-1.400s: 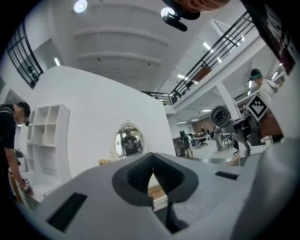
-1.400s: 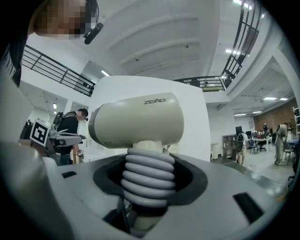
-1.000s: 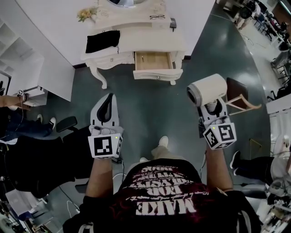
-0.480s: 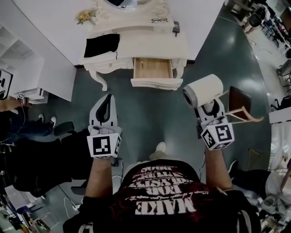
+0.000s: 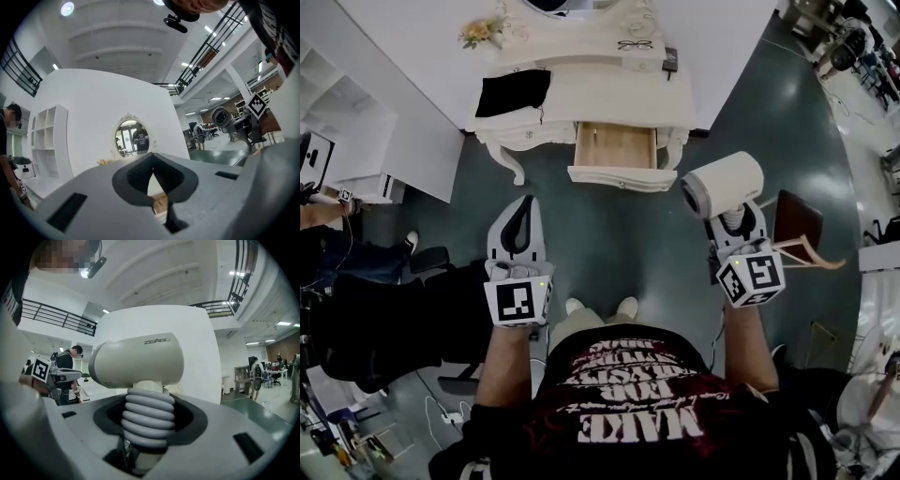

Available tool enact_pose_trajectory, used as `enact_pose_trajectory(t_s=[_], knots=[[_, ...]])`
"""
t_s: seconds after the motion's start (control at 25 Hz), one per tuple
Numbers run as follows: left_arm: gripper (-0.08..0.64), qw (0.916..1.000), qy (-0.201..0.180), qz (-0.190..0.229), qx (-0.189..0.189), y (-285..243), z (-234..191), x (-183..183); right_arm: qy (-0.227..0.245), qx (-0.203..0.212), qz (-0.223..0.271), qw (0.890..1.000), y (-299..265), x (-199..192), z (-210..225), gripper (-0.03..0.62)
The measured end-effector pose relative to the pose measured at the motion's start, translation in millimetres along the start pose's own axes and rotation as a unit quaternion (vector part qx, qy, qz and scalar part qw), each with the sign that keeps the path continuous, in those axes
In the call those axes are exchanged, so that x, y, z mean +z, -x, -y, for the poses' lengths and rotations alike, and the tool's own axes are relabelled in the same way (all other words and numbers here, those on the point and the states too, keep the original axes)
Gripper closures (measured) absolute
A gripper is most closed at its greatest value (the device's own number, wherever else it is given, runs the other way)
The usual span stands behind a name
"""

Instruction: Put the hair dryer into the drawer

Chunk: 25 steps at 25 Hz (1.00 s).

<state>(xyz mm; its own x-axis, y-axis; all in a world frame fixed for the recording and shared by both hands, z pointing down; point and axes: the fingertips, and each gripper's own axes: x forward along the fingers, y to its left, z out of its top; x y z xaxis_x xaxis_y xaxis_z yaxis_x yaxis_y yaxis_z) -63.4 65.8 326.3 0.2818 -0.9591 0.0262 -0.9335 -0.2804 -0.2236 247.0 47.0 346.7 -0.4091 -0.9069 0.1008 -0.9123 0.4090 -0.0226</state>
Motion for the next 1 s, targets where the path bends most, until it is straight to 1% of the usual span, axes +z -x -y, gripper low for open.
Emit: enact_pose_trajectory(t_s=[0.08,0.16,0.28,0.52,0.76,1.0], knots=[[0.555,0.9999,-0.008,0.010,0.008,-2,1,5,-0.003,0.000,-0.002,1.000,-1,-1,2,0.373],[0.555,0.9997,-0.007,0.019,0.012,-3,3,11,-0.006,0.002,-0.004,1.000,-2,-2,0,0.373],[0.555,0.9996,-0.006,0.025,0.011,-5,4,12,-0.002,0.005,-0.005,1.000,-2,-4,-4,0.373],[0.555,0.9997,-0.011,0.021,-0.009,-20,1,4,0.000,0.001,-0.009,1.000,-13,-4,-6,0.373],[0.555,0.9990,-0.002,0.031,-0.033,-47,0,3,0.004,-0.006,-0.016,1.000,-28,-5,-5,0.373],[0.555,0.9984,-0.001,0.036,-0.043,-77,-16,3,0.003,-0.011,-0.020,1.000,-57,0,-2,0.373]])
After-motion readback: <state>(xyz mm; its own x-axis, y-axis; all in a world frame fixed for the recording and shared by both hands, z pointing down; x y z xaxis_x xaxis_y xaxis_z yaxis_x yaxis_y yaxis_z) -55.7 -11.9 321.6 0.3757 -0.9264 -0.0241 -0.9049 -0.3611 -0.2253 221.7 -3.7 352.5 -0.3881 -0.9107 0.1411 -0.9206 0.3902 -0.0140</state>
